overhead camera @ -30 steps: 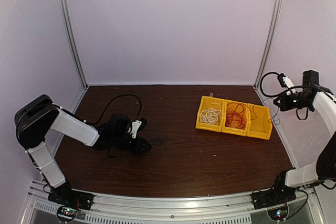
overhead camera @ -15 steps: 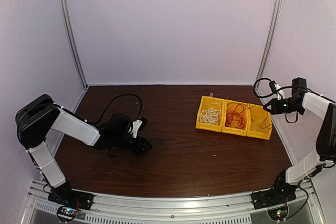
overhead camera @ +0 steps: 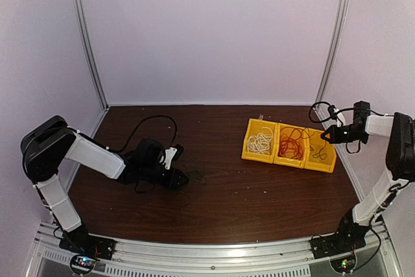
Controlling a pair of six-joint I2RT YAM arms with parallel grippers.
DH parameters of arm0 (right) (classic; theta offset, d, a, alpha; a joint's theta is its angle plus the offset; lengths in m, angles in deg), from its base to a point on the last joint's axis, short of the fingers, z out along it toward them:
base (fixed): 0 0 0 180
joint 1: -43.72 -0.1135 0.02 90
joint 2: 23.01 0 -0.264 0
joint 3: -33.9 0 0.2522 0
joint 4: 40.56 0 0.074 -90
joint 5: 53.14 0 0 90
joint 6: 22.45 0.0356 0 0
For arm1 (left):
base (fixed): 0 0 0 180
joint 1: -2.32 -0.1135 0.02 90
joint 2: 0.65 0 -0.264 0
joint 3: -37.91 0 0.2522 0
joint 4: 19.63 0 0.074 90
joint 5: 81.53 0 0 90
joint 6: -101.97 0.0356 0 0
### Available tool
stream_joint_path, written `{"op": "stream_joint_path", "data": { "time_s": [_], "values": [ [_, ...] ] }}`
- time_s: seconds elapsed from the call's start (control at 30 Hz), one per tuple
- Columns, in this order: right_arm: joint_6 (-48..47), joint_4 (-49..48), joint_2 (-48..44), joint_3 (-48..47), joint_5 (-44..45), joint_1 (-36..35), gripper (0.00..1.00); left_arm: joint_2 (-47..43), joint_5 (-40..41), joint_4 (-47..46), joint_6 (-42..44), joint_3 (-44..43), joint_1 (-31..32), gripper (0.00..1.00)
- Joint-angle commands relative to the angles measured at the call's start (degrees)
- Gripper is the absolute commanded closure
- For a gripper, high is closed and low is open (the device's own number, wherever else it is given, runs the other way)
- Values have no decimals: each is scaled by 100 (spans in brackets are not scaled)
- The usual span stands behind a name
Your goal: Untangle the cables
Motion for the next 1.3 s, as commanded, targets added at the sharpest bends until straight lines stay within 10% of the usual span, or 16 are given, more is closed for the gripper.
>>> {"op": "stream_joint_path", "data": {
  "time_s": [0.0, 0.27, 0.63, 1.27],
  "values": [
    [96, -401, 298, -353, -98, -21, 100, 276, 172, 604, -2, 1, 28, 62],
    [-134, 26, -36, 7, 806, -6, 100, 190, 255, 613, -1, 78, 30, 62],
    [-1302, 1238, -899, -219, 1578, -634, 59, 283, 190, 599, 42, 27, 30, 62],
    [-2693, 2764, -386, -920, 2282, -1409, 58, 259, 191, 605, 32, 14, 30, 62]
  ]
}}
